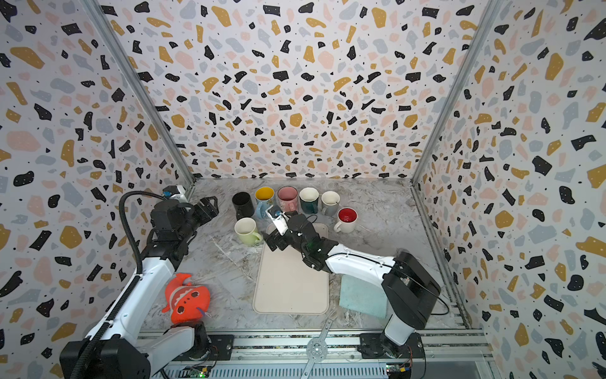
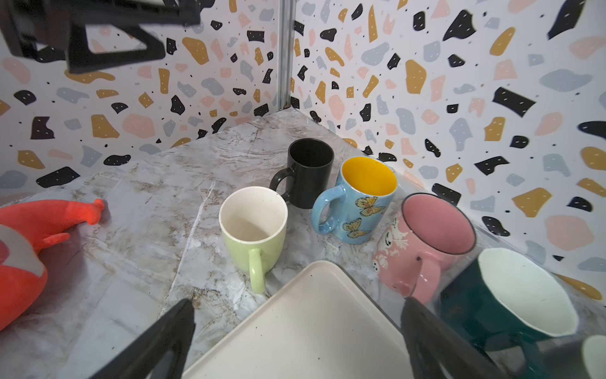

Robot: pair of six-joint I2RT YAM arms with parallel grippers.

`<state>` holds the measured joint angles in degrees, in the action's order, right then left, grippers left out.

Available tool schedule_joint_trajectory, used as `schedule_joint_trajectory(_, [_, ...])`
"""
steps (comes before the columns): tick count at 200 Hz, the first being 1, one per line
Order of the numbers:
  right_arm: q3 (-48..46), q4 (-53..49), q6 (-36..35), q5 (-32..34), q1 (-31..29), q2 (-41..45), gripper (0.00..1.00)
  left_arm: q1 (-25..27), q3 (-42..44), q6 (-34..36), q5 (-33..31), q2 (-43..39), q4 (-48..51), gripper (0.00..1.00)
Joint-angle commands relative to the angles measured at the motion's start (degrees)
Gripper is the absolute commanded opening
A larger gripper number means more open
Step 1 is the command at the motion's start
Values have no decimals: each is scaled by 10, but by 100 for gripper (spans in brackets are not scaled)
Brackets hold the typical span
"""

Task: Turn the mug right side up

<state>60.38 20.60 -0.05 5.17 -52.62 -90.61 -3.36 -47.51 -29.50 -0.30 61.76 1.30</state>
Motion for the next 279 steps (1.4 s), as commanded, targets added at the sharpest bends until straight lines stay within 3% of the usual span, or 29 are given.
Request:
schedule_joint_trajectory(1, [-18,-55,16,3,19,60,99,-7,36,7,-190,-20,-21,85])
schedule_joint_trajectory(50, [-52,-153,39,-39,105,161,99,-7,192,-24,-386,-48,-150,85])
schedule_joint_trajectory(86, [-73,-190,34,-38,164,229,99,-7,269,11,-428,-38,-261,84])
schedule_joint_trajectory(128, [-69,-241,46,-68,275,263,99,-7,331,77,-405,-5,-407,84])
schedule_joint_trajectory(165, [-53,-292,73,-106,372,248,99,-6,386,138,-306,33,-549,81])
schedule_joint_trajectory(185, [-60,-297,74,-112,396,250,99,-6,429,156,-288,53,-655,81])
schedule_joint_trajectory(214, [-68,-295,75,-125,418,252,99,-5,431,176,-230,90,-704,81])
schedule_joint_trajectory(222, [-72,-292,75,-121,422,252,99,-4,427,180,-216,105,-713,95])
schedule_joint_trajectory(234, [-78,-286,75,-110,425,252,99,1,415,194,-201,117,-711,100])
schedule_joint_trajectory(262, [-95,-276,75,-91,435,253,99,34,405,223,-227,131,-703,100])
schedule_joint_trajectory(279, [-106,-266,76,-83,440,254,99,67,417,246,-260,172,-759,100])
